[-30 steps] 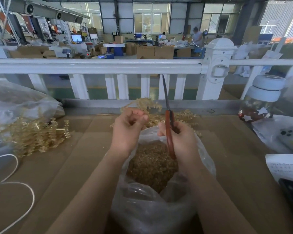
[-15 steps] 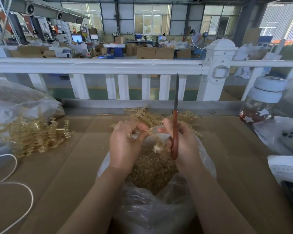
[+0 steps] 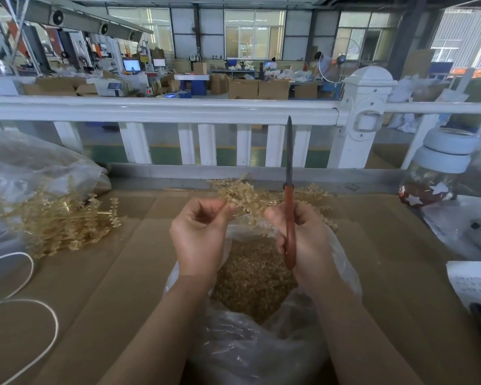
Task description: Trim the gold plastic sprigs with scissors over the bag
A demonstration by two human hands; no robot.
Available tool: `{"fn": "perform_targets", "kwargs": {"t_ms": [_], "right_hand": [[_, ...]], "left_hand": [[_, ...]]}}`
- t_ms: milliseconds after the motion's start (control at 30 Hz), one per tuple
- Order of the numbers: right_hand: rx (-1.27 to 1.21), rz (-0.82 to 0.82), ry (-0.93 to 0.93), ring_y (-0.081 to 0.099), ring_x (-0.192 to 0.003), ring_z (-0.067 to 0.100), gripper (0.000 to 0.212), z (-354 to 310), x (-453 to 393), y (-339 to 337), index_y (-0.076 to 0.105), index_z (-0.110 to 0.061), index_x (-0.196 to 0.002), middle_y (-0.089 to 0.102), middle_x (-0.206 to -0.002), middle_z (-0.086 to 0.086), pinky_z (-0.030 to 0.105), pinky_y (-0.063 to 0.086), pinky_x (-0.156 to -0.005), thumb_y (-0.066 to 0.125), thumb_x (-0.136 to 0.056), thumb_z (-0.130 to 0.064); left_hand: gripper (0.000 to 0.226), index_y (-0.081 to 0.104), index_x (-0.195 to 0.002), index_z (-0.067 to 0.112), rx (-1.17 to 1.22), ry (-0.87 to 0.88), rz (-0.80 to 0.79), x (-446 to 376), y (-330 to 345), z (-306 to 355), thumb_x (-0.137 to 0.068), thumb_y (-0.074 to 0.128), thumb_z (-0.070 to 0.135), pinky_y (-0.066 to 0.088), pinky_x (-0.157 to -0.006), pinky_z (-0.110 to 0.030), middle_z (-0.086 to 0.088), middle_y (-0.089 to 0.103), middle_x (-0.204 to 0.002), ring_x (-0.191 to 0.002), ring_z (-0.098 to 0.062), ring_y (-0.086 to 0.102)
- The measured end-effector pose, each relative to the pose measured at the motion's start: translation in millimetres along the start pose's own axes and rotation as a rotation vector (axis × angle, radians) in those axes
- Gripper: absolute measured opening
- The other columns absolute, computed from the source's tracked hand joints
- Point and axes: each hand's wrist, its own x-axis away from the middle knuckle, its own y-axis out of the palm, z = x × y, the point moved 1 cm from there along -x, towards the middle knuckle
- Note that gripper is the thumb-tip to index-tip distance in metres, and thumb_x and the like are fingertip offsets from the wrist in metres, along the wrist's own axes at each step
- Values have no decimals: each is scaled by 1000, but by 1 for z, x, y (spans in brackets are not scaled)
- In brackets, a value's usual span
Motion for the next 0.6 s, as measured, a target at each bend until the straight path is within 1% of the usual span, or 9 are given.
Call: {"fn": "perform_targets", "kwargs": {"t_ms": [100,167,233,267,333,400,467,500,600], "right_hand": [[28,-27,-8,60,-53,0,39,2,-2,0,67,-19,-93,65,-62,-13,13,46,-52,89,-69,-39],[53,-20,-9,60,-53,1,30,4,-2,0,68,-20,-94,65,-62,-12,16,46,-54,86,-74,-34],[70,-1,-19,58,-52,1,16,6,-4,-2,69,-21,-93,64,-60,-11,16,44,-53,82,-82,-22],[76,12,-23,57,-50,1,13,7,-4,-2,69,-22,-91,63,-59,-11,16,44,-51,79,-85,-17],[74,28,-27,55,-47,2,16,7,-5,-1,66,-22,-88,61,-57,-9,15,43,-48,77,-86,-10],[37,30,-25,52,-44,4,20,7,-6,-1,64,-22,-85,59,-56,-8,16,41,-45,75,-87,-5],[-44,19,-14,46,-40,9,20,7,-5,0,62,-19,-85,55,-53,-4,20,39,-42,73,-87,-2],[-96,13,-6,44,-39,11,20,7,-5,0,60,-16,-87,53,-51,-2,21,38,-40,72,-87,0],[-239,12,37,43,-38,12,21,7,-7,1,54,-9,-93,49,-50,-1,22,38,-37,71,-87,2]], "left_hand": [[13,71,-80,16,11,-15,5,1,0,3,-78,84,13,58,-71,-23,2,72,-76,-71,-10,68],[13,71,-80,15,13,-13,0,1,0,5,-79,83,12,57,-72,-24,2,72,-76,-71,-9,67],[13,70,-80,14,24,-14,-13,2,0,7,-79,83,11,57,-72,-24,2,72,-75,-71,-8,66],[14,70,-80,14,37,-12,-29,2,1,8,-78,83,10,57,-72,-24,2,71,-75,-71,-9,66],[15,68,-80,14,75,-2,-75,3,1,10,-77,82,8,58,-74,-25,3,69,-73,-72,-11,65],[18,67,-86,15,102,18,-124,3,2,12,-78,81,7,57,-76,-26,3,68,-75,-74,-11,64],[28,63,-100,19,110,7,-166,3,3,10,-79,80,12,56,-78,-25,4,68,-85,-80,-9,64],[36,59,-108,20,124,-31,-187,3,4,9,-79,80,18,54,-79,-23,2,68,-94,-87,-9,64],[62,52,-128,21,194,-204,-308,3,4,3,-76,83,36,53,-89,-21,-4,60,-124,-114,-17,62]]}}
